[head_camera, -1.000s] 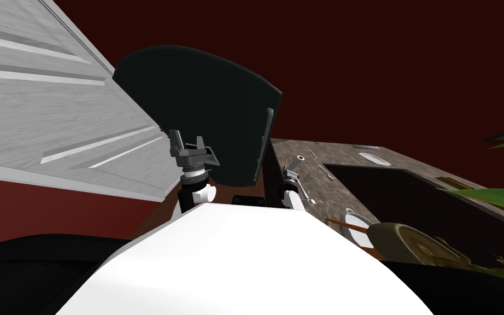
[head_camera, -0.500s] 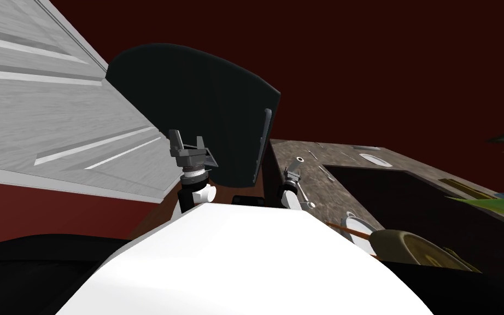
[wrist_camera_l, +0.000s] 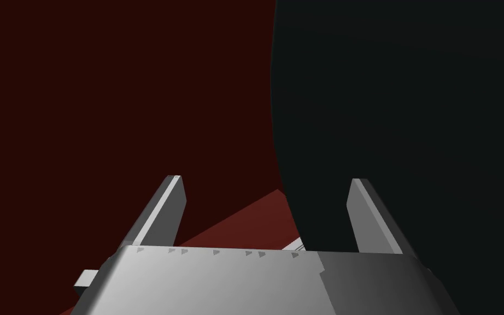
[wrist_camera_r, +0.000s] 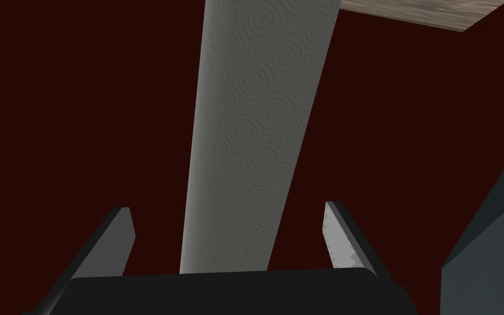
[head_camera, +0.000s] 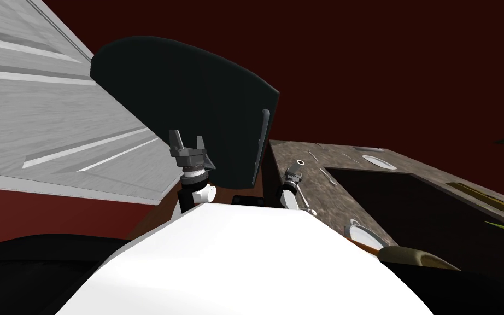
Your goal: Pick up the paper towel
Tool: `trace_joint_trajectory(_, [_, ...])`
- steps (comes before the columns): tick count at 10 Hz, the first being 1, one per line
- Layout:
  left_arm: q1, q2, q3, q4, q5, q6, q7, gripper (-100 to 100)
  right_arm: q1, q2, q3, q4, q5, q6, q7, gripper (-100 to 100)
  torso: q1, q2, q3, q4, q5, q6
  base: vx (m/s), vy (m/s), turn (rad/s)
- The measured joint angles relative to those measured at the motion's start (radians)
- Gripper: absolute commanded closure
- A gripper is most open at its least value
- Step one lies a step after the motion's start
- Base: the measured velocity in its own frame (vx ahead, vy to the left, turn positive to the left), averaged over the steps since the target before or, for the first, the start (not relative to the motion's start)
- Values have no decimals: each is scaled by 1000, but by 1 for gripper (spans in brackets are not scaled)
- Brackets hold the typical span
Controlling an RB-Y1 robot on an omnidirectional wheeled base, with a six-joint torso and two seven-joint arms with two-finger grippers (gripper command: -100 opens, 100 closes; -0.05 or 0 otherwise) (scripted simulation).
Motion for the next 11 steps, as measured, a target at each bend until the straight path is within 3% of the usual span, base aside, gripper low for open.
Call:
trace_joint_trajectory(1, [0, 0, 0, 0, 0, 0, 0, 0, 0, 0, 0, 0, 0, 0, 0, -100, 1, 2, 1, 0, 0, 0, 29, 60, -159])
trace_joint_trajectory(3, [0, 0, 0, 0, 0, 0, 0, 0, -35, -11, -44, 38, -56, -50, 44, -100, 6, 1, 1, 0, 1, 0, 27, 70, -84])
trace_joint_trajectory(4, [0, 0, 0, 0, 0, 0, 0, 0, -38, -10, -50, 39, -82, -69, 74, -100, 5, 2, 1, 0, 1, 0, 22, 77, -185])
trace_joint_trajectory(5, [0, 0, 0, 0, 0, 0, 0, 0, -71, -19, -72, 80, -99, -87, 89, -100, 6, 1, 1, 0, 1, 0, 19, 74, -117])
trace_joint_trajectory(8, [0, 0, 0, 0, 0, 0, 0, 0, -83, -20, -99, 87, -176, -146, 165, -100, 2, 3, 2, 1, 1, 0, 7, 30, -64])
trace_joint_trajectory(10, [0, 0, 0, 0, 0, 0, 0, 0, -115, -26, -143, 118, -234, -198, 218, -100, 6, 2, 1, 1, 1, 0, 14, 62, -47])
trace_joint_trajectory(11, [0, 0, 0, 0, 0, 0, 0, 0, -122, -30, -149, 128, -259, -216, 241, -100, 4, 2, 1, 1, 1, 0, 9, 12, 18])
